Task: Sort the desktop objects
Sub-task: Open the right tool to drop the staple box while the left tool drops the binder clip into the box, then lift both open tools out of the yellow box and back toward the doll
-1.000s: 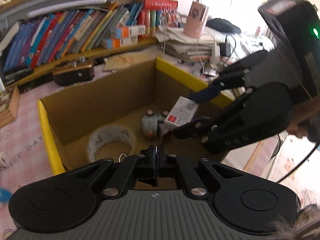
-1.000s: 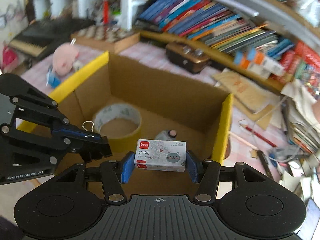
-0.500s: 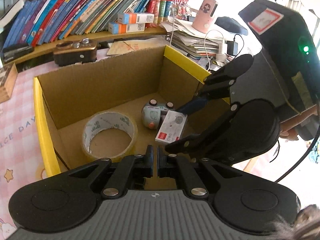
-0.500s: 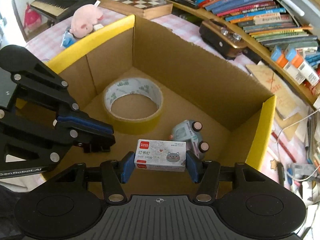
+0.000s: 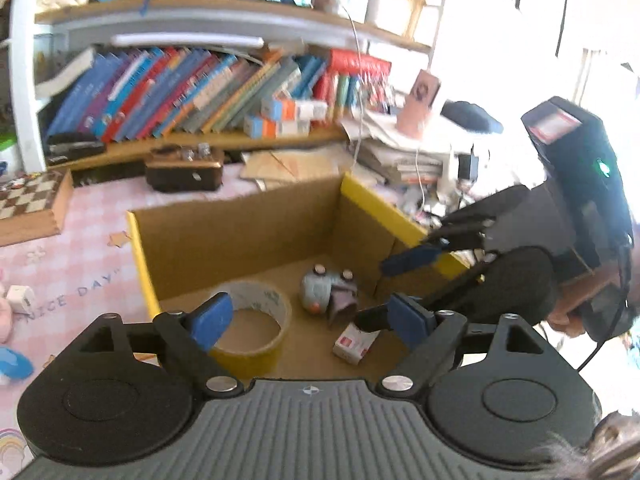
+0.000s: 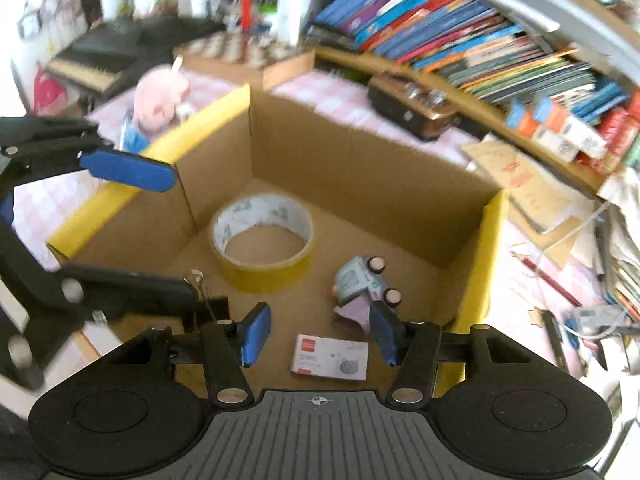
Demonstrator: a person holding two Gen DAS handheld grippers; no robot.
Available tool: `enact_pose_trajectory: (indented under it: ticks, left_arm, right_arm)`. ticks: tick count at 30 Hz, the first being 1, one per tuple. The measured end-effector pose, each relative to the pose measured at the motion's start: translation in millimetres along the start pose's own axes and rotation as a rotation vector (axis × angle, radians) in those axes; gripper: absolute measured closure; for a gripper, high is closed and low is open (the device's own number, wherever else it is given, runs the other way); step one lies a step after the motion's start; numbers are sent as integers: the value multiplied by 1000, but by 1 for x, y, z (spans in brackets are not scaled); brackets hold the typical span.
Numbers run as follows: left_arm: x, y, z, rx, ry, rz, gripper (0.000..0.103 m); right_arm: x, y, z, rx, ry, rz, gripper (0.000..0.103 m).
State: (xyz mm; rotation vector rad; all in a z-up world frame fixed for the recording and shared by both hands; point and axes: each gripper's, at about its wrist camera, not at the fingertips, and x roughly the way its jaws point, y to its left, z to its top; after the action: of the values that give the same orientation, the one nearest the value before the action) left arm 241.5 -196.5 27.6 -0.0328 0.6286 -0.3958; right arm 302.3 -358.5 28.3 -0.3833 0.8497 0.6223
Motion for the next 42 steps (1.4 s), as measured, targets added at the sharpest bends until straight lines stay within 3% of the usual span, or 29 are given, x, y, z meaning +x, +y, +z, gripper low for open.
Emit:
enact_pose_trajectory:
  ticks: [9, 18, 29, 42]
  left_arm:
    - [-49, 6, -7, -40, -103, 60, 12]
    - [-82, 13, -32, -89, -123, 91, 8]
    - [-115, 29, -76, -96, -69, 102, 7]
    - [-147, 65, -111, -123, -21, 122, 0]
  right_arm:
    - [-46, 10, -23, 170, -183, -145, 44]
    - [-75, 38, -60, 406, -305, -243, 40]
    - [-82, 89, -92, 499, -265, -338, 39]
    - [-75, 170, -100, 561, -211, -358, 34]
